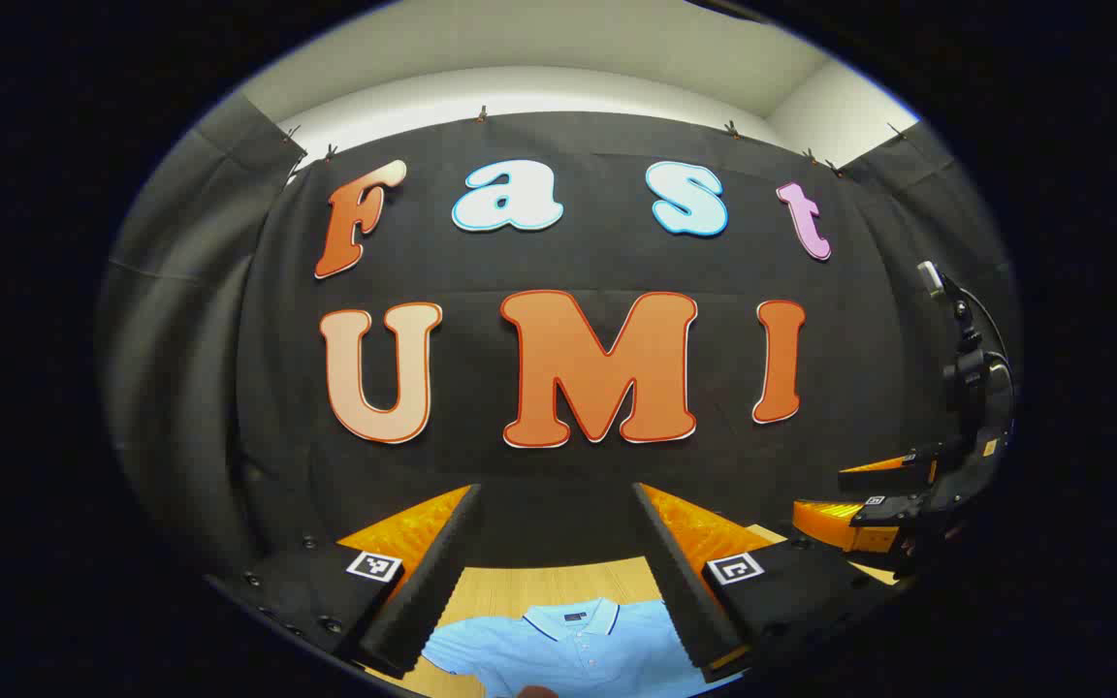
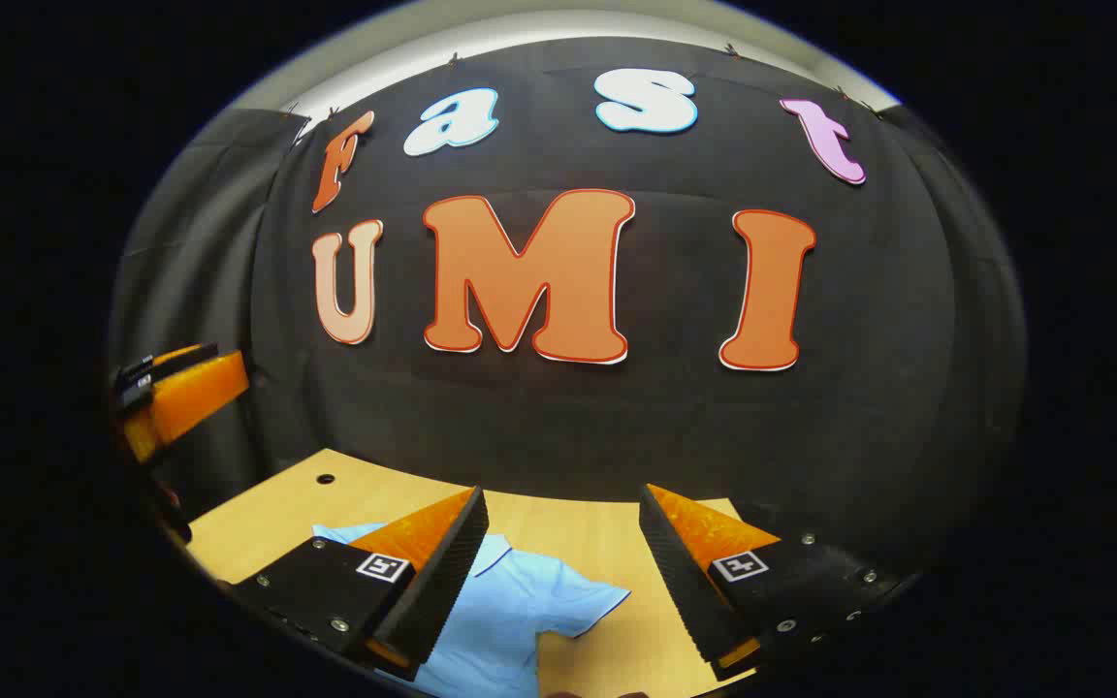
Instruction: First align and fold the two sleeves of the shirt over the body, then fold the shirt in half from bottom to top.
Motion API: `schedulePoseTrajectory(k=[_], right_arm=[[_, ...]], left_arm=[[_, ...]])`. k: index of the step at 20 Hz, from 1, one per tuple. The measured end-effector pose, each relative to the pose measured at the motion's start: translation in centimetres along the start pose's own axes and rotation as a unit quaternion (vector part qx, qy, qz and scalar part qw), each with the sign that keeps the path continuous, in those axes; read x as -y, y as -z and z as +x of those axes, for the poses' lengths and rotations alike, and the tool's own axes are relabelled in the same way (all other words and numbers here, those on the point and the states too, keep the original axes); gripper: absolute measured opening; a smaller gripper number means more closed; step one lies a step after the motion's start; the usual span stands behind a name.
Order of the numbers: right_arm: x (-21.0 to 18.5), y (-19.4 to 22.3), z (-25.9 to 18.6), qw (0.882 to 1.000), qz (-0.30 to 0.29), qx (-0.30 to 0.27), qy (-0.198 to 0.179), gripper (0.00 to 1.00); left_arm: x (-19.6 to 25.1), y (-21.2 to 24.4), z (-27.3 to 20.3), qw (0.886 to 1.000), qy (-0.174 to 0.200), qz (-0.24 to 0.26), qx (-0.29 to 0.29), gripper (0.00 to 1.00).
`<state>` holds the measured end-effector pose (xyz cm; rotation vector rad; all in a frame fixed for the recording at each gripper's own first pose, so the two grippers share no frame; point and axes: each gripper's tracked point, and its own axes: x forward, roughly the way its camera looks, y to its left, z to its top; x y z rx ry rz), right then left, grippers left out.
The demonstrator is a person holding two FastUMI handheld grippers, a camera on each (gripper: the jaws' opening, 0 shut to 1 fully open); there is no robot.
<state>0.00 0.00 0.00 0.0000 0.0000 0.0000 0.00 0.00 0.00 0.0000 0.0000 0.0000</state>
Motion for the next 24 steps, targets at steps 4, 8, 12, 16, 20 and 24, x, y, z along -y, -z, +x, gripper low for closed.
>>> schedulePoseTrajectory(k=[4, 8, 12, 16, 20, 24], right_arm=[[-0.2, 1.0, 0.7, 1.000, -0.010, -0.013, 0.010, 0.98], [0.2, 2.0, 1.5, 0.999, -0.013, -0.031, 0.016, 0.98], [1.2, 3.6, 3.0, 0.998, -0.006, -0.062, 0.021, 0.98], [1.4, 6.1, 4.5, 0.994, 0.000, -0.105, 0.016, 0.98], [1.0, 10.0, 6.0, 0.983, 0.014, -0.182, 0.011, 0.98], [1.2, 12.8, 7.7, 0.973, 0.024, -0.229, 0.008, 0.98]], left_arm=[[-0.7, 0.9, 0.1, 1.000, 0.004, 0.003, -0.005, 0.99], [-1.9, 1.0, 0.0, 1.000, -0.015, -0.001, -0.002, 0.99], [-2.3, 0.5, 0.2, 1.000, -0.026, 0.007, 0.005, 0.99], [-2.4, 0.6, 0.3, 0.999, -0.035, 0.011, 0.007, 0.99], [-2.8, 1.2, 0.3, 0.999, -0.046, 0.017, -0.005, 0.99], [-4.3, 1.3, 0.1, 0.997, -0.071, 0.021, -0.008, 0.99]])
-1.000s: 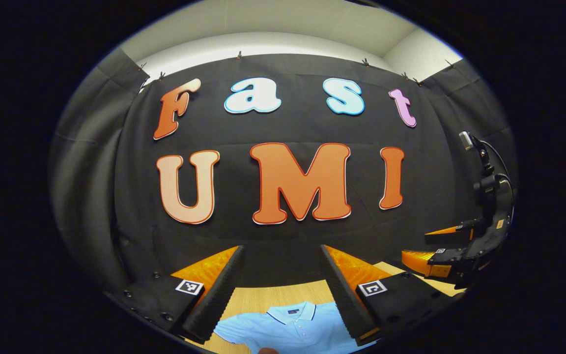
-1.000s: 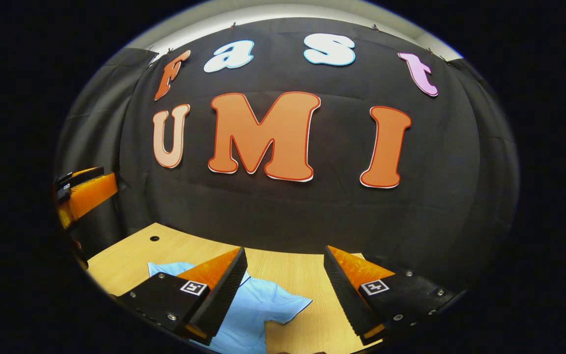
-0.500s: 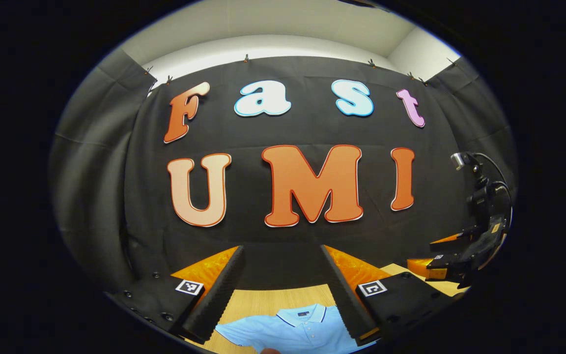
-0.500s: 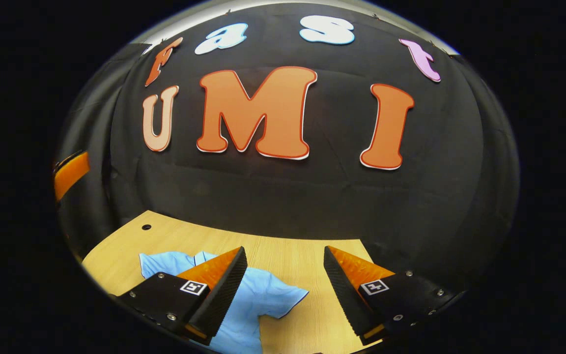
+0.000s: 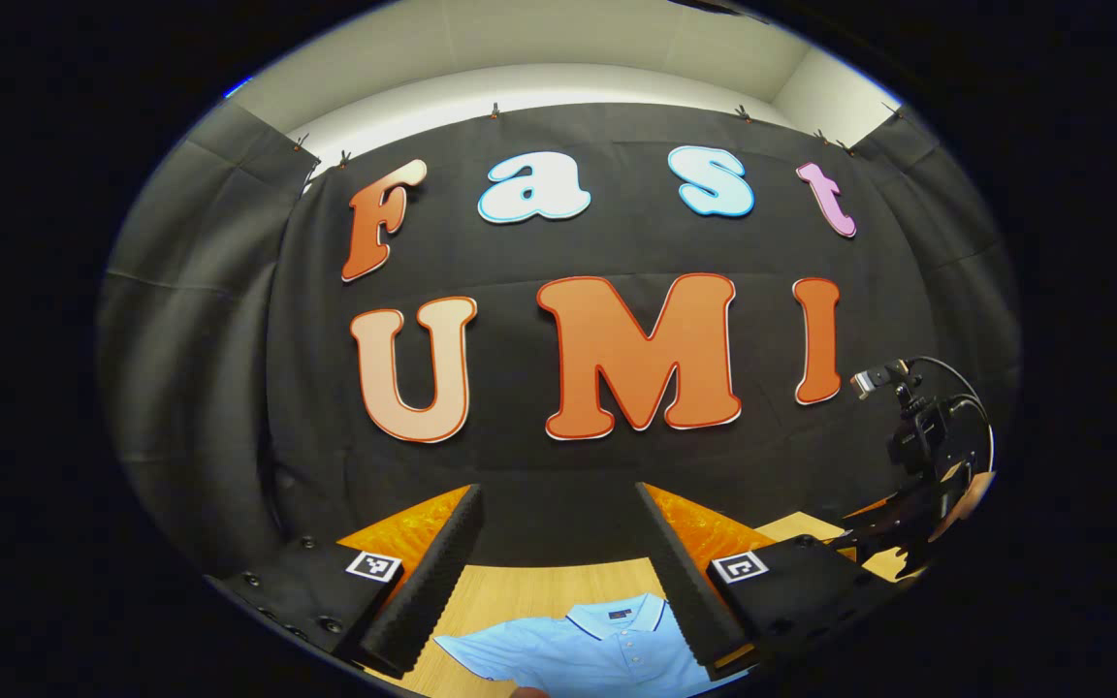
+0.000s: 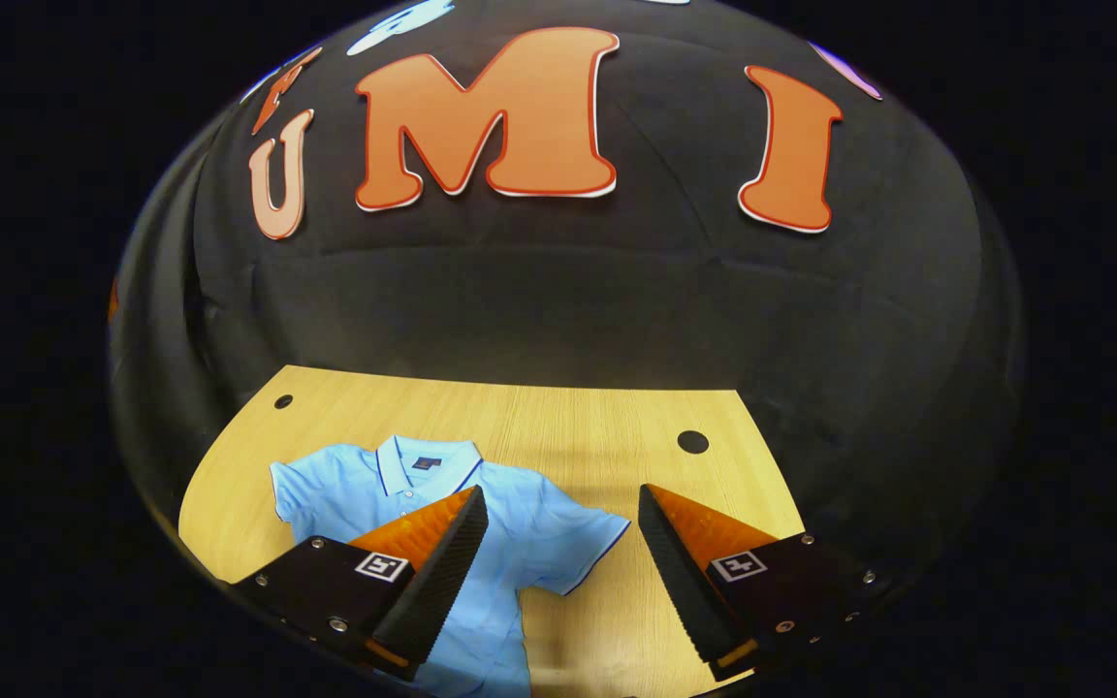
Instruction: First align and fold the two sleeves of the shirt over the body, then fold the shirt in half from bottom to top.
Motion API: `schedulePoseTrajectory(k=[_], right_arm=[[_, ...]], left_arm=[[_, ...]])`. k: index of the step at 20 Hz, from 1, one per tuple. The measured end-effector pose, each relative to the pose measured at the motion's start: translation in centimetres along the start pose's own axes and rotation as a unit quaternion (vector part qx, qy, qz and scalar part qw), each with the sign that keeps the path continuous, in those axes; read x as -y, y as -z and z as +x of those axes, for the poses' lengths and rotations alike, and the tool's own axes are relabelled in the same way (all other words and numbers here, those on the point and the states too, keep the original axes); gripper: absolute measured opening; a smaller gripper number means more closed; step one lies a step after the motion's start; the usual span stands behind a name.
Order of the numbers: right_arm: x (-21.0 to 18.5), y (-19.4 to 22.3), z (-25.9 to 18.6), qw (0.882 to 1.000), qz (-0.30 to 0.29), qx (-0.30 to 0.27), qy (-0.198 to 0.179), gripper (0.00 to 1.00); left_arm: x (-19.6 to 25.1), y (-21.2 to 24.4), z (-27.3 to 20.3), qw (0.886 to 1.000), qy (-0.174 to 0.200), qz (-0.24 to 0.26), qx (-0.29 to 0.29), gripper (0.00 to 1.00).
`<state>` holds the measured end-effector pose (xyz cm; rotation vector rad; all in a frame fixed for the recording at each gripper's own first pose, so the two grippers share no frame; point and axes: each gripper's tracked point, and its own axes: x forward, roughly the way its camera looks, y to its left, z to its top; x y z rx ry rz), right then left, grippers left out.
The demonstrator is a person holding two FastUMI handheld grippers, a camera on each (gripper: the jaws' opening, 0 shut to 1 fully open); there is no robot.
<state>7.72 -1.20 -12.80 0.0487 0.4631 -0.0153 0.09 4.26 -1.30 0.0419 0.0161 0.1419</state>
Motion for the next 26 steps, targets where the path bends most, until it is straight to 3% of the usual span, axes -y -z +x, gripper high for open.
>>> schedulePoseTrajectory(k=[11, 15, 21, 26], right_arm=[[1.6, 6.8, 6.2, 0.992, 0.001, -0.129, 0.009, 0.96], [1.5, 10.9, 7.6, 0.979, 0.014, -0.202, 0.004, 0.94], [1.9, 13.6, 10.1, 0.969, 0.021, -0.248, 0.008, 0.93], [2.1, 16.4, 11.4, 0.953, 0.037, -0.301, 0.011, 0.80]], left_arm=[[-0.2, 0.0, 0.3, 1.000, -0.011, 0.003, 0.000, 1.00], [-0.8, 0.6, 0.4, 1.000, -0.021, 0.003, -0.009, 0.99], [-1.8, 1.7, 0.6, 0.999, -0.039, -0.004, -0.028, 1.00], [-3.3, 2.5, -0.1, 0.998, -0.056, -0.006, -0.042, 1.00]])
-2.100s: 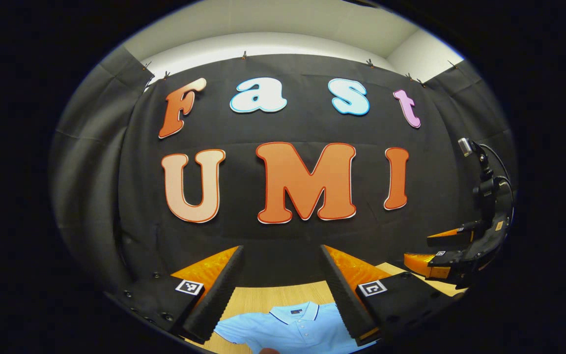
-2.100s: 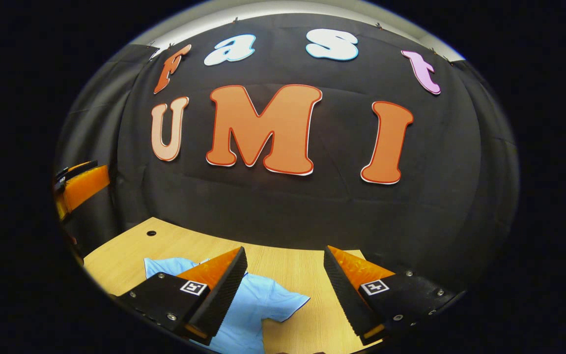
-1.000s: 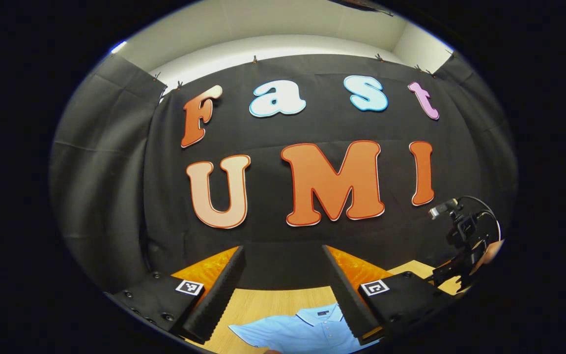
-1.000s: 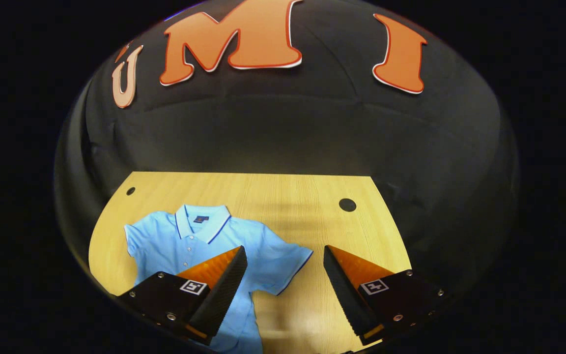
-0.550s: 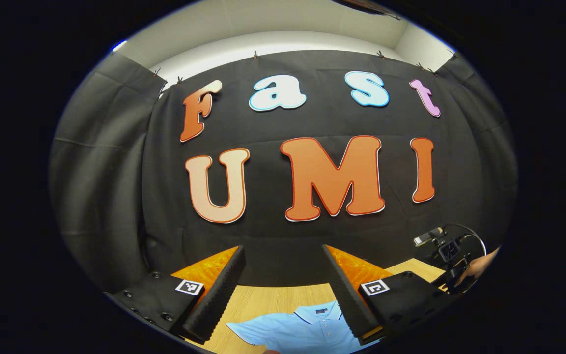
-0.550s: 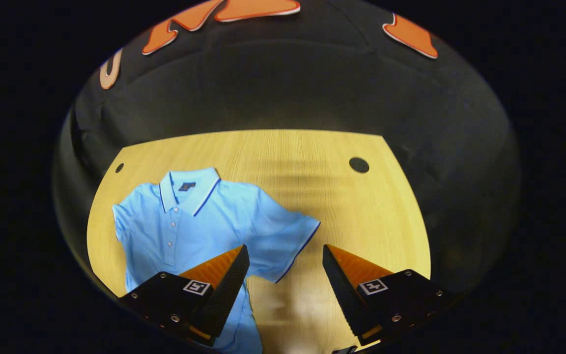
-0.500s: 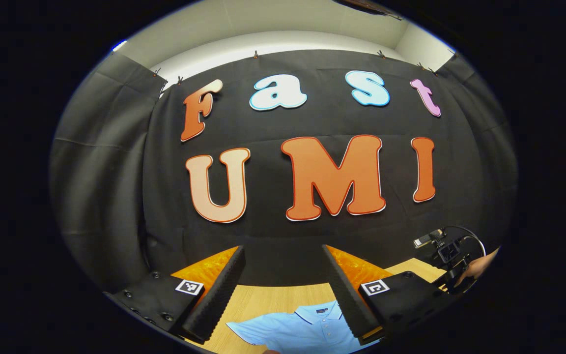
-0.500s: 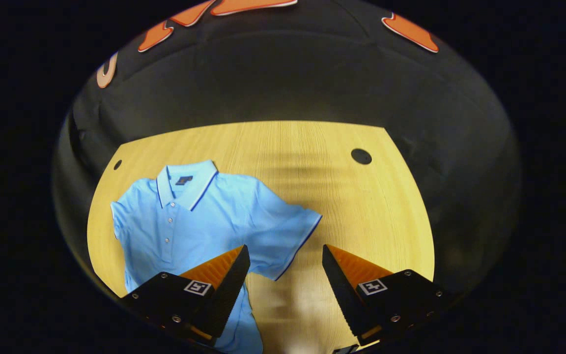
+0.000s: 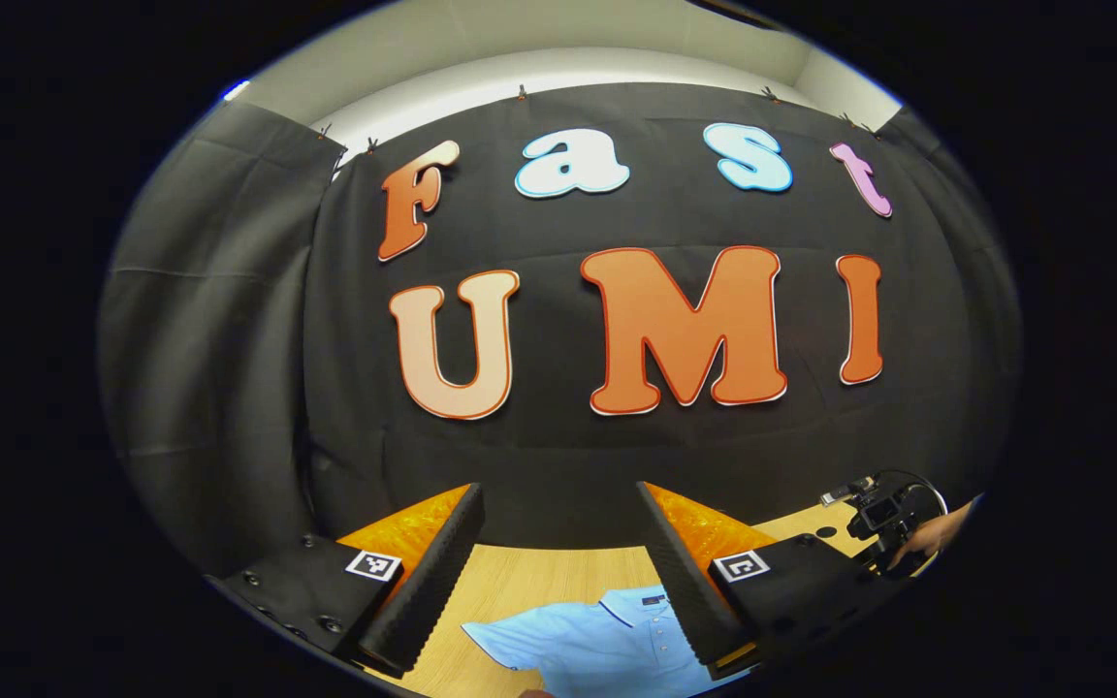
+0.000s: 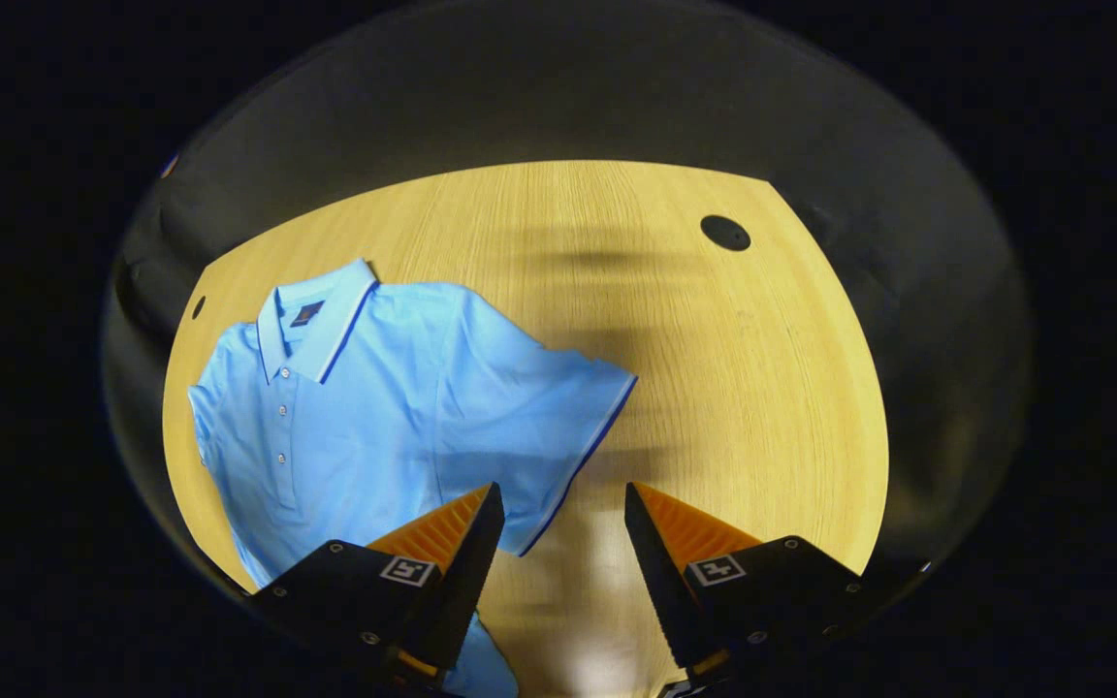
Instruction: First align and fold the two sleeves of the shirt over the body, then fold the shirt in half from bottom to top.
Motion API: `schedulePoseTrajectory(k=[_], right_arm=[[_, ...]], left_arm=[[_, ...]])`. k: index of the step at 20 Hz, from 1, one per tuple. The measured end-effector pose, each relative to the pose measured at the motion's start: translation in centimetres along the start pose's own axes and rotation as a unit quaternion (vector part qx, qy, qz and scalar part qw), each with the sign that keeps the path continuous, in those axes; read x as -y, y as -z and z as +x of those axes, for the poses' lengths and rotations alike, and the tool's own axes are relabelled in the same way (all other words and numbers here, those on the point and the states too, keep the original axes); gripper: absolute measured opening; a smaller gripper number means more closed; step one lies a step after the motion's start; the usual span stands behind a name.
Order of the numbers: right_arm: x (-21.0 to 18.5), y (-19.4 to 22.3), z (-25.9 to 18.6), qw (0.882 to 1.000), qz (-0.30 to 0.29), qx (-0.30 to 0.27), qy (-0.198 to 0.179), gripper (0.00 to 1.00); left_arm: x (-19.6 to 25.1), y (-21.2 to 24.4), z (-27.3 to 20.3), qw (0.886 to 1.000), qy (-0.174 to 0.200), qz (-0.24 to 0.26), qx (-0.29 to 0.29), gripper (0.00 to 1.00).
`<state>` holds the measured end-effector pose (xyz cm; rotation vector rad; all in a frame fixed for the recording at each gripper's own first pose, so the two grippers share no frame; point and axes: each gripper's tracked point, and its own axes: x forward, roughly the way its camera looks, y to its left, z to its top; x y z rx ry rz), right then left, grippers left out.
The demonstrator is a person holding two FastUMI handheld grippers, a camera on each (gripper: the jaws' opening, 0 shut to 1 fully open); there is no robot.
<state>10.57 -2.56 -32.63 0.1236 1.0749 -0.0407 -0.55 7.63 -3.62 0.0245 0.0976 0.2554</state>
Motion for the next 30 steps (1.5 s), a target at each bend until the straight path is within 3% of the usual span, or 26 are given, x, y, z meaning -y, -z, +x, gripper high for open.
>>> schedulePoseTrajectory(k=[5, 8, 13, 15, 17, 18, 20, 22, 23, 30], right_arm=[[0.1, 0.6, 1.9, 0.999, 0.025, -0.024, 0.007, 0.67], [-0.7, 0.7, 2.7, 0.998, 0.056, -0.037, 0.001, 0.69], [-0.6, 0.6, 3.2, 0.997, 0.070, -0.043, 0.013, 0.57], [-0.1, 0.3, 3.4, 0.997, 0.070, -0.033, 0.029, 0.48], [-0.1, -0.4, 3.5, 0.997, 0.065, -0.007, 0.030, 0.33], [-0.1, -0.7, 3.6, 0.997, 0.071, 0.001, 0.030, 0.20], [-0.3, -0.7, 3.4, 0.997, 0.079, 0.006, 0.018, 0.09], [-1.4, -0.7, 3.1, 0.993, 0.113, 0.003, -0.016, 0.06], [-1.4, -0.7, 2.9, 0.993, 0.119, 0.008, -0.014, 0.06], [-5.4, -3.1, -1.1, 0.991, 0.096, 0.069, -0.063, 0.06]], left_arm=[[-1.7, 0.7, -0.5, 1.000, -0.014, -0.008, -0.010, 1.00], [-2.0, 0.7, -0.9, 1.000, -0.017, -0.007, -0.016, 1.00], [-3.0, 1.1, -1.5, 0.999, -0.023, -0.012, -0.021, 1.00], [-3.2, 1.2, -1.6, 0.999, -0.025, -0.016, -0.022, 1.00], [-3.2, 1.5, -1.7, 0.999, -0.025, -0.021, -0.026, 1.00], [-3.2, 1.4, -1.7, 0.999, -0.025, -0.024, -0.026, 1.00], [-3.0, 1.2, -1.9, 0.999, -0.020, -0.028, -0.024, 1.00], [-2.9, 1.2, -2.1, 0.999, -0.014, -0.024, -0.021, 1.00], [-2.9, 1.2, -2.4, 1.000, -0.013, -0.016, -0.020, 1.00], [-2.1, 2.1, -3.8, 0.999, 0.014, 0.030, -0.018, 1.00]])
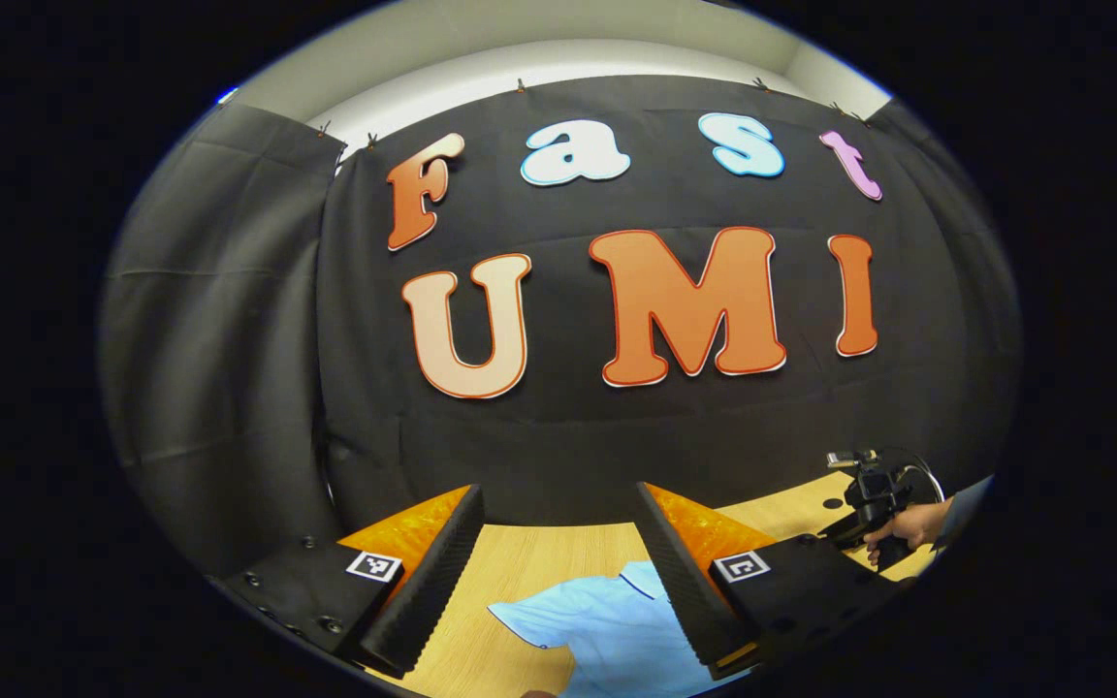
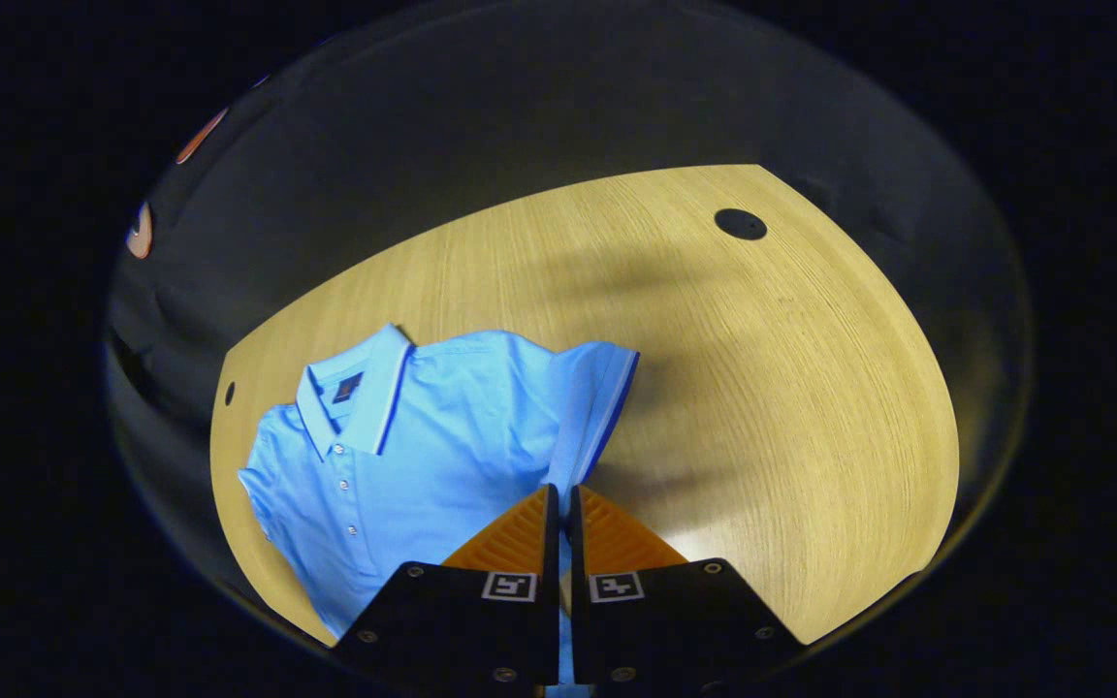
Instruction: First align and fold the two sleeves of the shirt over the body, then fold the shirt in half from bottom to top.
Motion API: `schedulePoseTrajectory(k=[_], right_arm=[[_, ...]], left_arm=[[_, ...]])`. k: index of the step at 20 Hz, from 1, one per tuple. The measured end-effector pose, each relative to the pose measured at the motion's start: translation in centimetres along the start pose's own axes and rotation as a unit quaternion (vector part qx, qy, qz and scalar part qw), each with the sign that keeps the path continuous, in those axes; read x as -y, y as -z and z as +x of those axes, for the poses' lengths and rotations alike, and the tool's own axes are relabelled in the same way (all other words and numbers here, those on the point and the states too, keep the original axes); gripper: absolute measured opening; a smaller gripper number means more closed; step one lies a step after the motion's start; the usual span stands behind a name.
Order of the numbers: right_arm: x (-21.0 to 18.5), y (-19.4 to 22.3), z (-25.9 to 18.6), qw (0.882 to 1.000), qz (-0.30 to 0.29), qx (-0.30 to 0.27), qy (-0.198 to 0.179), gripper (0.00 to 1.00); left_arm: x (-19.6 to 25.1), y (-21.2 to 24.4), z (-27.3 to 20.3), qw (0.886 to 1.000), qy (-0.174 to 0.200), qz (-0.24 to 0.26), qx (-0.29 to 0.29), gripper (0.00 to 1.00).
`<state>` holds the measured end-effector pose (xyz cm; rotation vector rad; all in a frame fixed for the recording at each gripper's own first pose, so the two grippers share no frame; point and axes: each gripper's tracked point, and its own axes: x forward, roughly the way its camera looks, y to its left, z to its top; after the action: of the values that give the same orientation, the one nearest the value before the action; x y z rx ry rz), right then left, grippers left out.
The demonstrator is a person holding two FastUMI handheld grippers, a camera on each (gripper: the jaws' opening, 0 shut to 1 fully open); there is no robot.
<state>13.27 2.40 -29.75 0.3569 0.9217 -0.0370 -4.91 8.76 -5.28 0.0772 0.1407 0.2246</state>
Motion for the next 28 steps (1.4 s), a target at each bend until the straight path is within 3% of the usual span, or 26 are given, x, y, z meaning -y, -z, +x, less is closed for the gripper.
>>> schedulePoseTrajectory(k=[7, 12, 15, 17, 18, 19, 23, 25, 28], right_arm=[[-5.8, -0.3, -1.6, 0.999, -0.027, 0.023, -0.036, 0.06], [-9.1, 0.9, -1.4, 0.997, -0.043, 0.020, -0.055, 0.06], [-11.8, 1.3, -1.8, 0.994, -0.046, 0.020, -0.096, 0.10], [-12.9, 1.5, -2.2, 0.992, -0.050, 0.023, -0.111, 0.23], [-13.2, 1.5, -2.4, 0.991, -0.054, 0.028, -0.115, 0.44], [-13.5, 1.4, -2.6, 0.991, -0.057, 0.033, -0.118, 0.43], [-13.6, 0.4, -4.1, 0.986, -0.083, 0.076, -0.120, 0.80], [-13.2, -0.2, -4.8, 0.984, -0.095, 0.102, -0.110, 0.88], [-13.1, -0.8, -6.2, 0.982, -0.089, 0.124, -0.111, 0.97]], left_arm=[[-1.9, 1.7, 0.1, 1.000, 0.001, -0.011, -0.014, 1.00], [-3.3, 5.0, 2.2, 0.997, 0.012, -0.040, -0.064, 1.00], [-4.5, 8.0, 3.7, 0.993, 0.013, -0.055, -0.105, 1.00], [-4.6, 10.3, 4.8, 0.986, 0.022, -0.085, -0.143, 1.00], [-4.9, 11.5, 5.3, 0.982, 0.025, -0.099, -0.161, 1.00], [-5.2, 12.9, 5.8, 0.977, 0.028, -0.111, -0.181, 1.00], [-6.8, 19.3, 7.1, 0.947, 0.024, -0.162, -0.278, 0.99], [-6.8, 22.9, 7.9, 0.929, 0.018, -0.180, -0.322, 0.99], [-7.9, 27.2, 10.1, 0.913, 0.003, -0.175, -0.368, 0.99]])
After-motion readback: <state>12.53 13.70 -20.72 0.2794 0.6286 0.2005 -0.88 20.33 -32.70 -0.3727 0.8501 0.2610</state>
